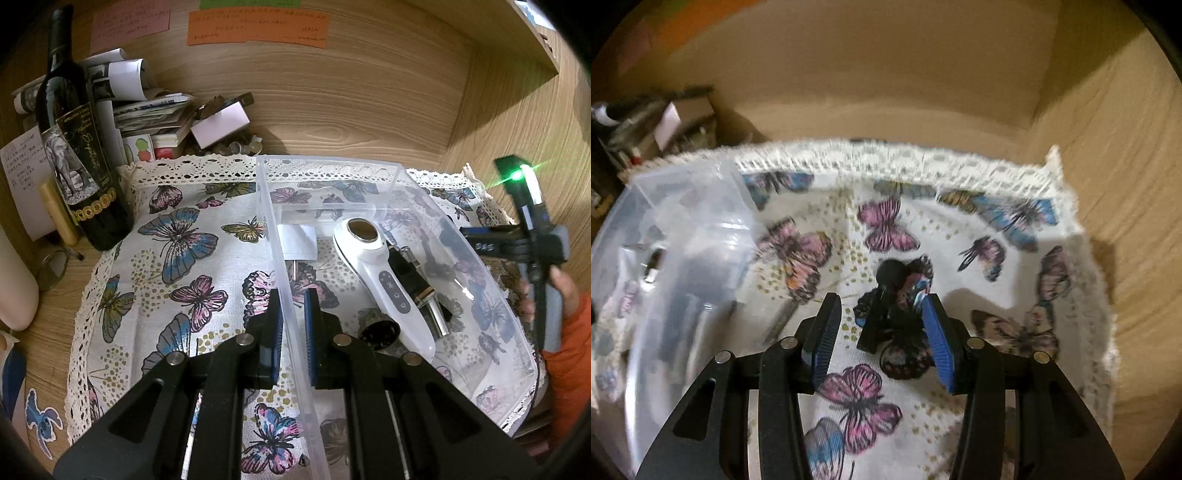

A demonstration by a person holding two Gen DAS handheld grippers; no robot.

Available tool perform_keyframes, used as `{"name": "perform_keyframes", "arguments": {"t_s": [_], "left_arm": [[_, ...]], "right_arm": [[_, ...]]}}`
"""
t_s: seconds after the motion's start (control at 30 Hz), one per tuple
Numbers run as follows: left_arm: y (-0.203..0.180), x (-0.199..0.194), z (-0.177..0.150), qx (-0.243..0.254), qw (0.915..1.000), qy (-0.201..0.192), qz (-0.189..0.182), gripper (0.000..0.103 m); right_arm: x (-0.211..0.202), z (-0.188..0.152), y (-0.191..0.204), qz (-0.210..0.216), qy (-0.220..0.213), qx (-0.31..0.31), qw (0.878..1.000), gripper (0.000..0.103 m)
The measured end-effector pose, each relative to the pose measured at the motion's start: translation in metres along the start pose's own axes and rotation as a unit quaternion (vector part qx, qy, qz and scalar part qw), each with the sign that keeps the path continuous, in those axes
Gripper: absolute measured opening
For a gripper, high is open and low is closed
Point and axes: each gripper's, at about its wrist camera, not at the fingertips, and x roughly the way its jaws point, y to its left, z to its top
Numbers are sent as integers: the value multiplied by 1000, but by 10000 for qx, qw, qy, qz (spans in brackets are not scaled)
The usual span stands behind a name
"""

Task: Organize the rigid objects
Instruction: 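Grasp the black cylindrical object on the cloth with the right gripper, then carry the black object into the clear box and open the right gripper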

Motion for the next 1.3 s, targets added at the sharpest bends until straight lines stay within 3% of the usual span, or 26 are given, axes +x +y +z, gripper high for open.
{"name": "perform_keyframes", "arguments": {"t_s": [0.1,0.3,0.5,0.87,1.03,1.3], "left_arm": [[0,0,0,1,10000,-3,8,10],[0,0,0,-21,10000,-3,-8,10],[-2,0,0,7,10000,-10,16,10],[-3,0,0,15,10000,-20,34,10],[-3,0,0,22,10000,-19,33,10],[-3,0,0,20,10000,-20,37,10]], "right_arm": [[-2,-2,1,-62,-63,-8,10000,28],[-25,-11,9,-19,-258,-106,9996,28],[-73,-11,23,114,-743,-318,9967,28],[-146,-15,74,639,-1624,-918,9804,28],[-142,-17,103,863,-1605,-1264,9751,28],[-109,-25,129,1114,-1113,-1520,9758,28]]}}
